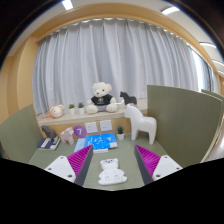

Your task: Unplug charger

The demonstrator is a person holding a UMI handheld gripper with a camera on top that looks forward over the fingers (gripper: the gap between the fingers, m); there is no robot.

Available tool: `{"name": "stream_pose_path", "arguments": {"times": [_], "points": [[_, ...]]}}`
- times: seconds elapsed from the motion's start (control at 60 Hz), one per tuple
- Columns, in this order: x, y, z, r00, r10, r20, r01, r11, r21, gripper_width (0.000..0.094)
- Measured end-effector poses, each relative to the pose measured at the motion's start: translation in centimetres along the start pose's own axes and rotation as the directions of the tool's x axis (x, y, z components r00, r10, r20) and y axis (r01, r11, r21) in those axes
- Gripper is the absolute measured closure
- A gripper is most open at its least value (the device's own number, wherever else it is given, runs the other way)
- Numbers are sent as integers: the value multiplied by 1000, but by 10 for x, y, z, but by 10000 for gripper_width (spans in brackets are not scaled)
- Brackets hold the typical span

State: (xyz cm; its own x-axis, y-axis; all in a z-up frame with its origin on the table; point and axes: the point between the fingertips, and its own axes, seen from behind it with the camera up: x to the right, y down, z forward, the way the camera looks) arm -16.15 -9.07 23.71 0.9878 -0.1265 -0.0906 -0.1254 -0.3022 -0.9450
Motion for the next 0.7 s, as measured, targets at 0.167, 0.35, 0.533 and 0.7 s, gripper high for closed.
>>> {"name": "stream_pose_path", "arguments": {"times": [0.167, 0.35, 0.533, 0.7], "points": [[-87, 68, -54, 996, -32, 87, 39, 996, -83, 98], [-161, 123, -105, 982, -48, 183, 78, 984, -161, 89], [-195, 139, -137, 967, -87, 238, 128, 978, -163, 89], [-199, 142, -152, 963, -116, 242, 156, 975, -156, 87]]}}
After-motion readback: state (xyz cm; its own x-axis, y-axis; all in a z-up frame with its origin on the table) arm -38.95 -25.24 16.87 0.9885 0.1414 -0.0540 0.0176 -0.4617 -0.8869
